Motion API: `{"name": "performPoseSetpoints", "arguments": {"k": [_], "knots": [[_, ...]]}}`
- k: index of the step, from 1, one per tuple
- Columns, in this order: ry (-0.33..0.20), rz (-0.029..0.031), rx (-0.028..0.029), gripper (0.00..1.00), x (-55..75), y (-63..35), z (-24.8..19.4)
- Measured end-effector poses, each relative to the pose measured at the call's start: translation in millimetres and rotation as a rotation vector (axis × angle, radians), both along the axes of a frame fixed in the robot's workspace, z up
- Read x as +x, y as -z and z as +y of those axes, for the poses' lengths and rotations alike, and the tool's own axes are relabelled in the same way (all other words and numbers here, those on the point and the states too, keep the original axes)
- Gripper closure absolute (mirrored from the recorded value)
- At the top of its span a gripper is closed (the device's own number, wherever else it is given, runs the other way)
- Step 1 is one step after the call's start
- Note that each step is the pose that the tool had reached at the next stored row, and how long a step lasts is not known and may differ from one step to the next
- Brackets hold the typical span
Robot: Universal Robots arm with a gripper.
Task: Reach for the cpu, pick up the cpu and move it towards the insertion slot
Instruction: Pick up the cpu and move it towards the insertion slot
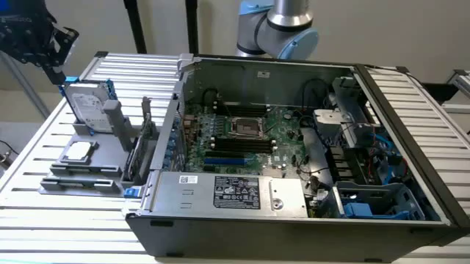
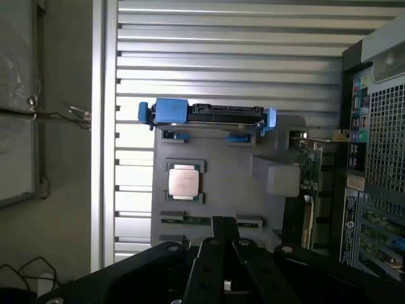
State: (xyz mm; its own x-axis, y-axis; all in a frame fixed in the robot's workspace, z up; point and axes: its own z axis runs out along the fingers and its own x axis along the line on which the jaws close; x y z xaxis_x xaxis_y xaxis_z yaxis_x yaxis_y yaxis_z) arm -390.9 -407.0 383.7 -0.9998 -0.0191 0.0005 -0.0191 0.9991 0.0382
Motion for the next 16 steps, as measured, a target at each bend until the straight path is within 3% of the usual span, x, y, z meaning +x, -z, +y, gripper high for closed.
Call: {"name": "performPoseSetpoints", "arguments": {"k": [16], "knots": [[0.000,0.0001,-0.0001,0.89,-2.9,0.1,0.7]]}}
